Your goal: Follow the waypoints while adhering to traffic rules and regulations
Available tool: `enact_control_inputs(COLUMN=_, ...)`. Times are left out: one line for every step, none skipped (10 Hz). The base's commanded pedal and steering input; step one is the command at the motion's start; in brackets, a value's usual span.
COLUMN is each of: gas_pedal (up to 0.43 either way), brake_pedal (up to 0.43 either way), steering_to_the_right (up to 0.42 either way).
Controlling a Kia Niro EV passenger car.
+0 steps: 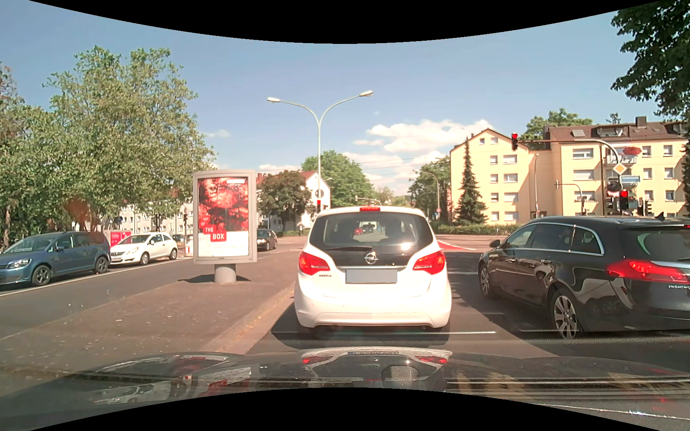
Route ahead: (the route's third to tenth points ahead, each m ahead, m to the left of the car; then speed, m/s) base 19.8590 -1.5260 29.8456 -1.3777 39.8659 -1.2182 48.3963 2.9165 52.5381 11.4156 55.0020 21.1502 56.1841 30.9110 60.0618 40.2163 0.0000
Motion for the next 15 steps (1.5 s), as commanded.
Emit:
enact_control_inputs(gas_pedal=0.0, brake_pedal=0.25, steering_to_the_right=0.011)
enact_control_inputs(gas_pedal=0.0, brake_pedal=0.25, steering_to_the_right=0.01)
enact_control_inputs(gas_pedal=0.0, brake_pedal=0.25, steering_to_the_right=0.011)
enact_control_inputs(gas_pedal=0.0, brake_pedal=0.25, steering_to_the_right=0.01)
enact_control_inputs(gas_pedal=0.0, brake_pedal=0.25, steering_to_the_right=0.011)
enact_control_inputs(gas_pedal=0.0, brake_pedal=0.25, steering_to_the_right=0.011)
enact_control_inputs(gas_pedal=0.0, brake_pedal=0.25, steering_to_the_right=0.011)
enact_control_inputs(gas_pedal=0.0, brake_pedal=0.25, steering_to_the_right=0.011)
enact_control_inputs(gas_pedal=0.0, brake_pedal=0.25, steering_to_the_right=0.011)
enact_control_inputs(gas_pedal=0.0, brake_pedal=0.25, steering_to_the_right=0.01)
enact_control_inputs(gas_pedal=0.0, brake_pedal=0.25, steering_to_the_right=0.011)
enact_control_inputs(gas_pedal=0.0, brake_pedal=0.25, steering_to_the_right=0.011)
enact_control_inputs(gas_pedal=0.0, brake_pedal=0.25, steering_to_the_right=0.011)
enact_control_inputs(gas_pedal=0.0, brake_pedal=0.25, steering_to_the_right=0.01)
enact_control_inputs(gas_pedal=0.0, brake_pedal=0.25, steering_to_the_right=0.011)
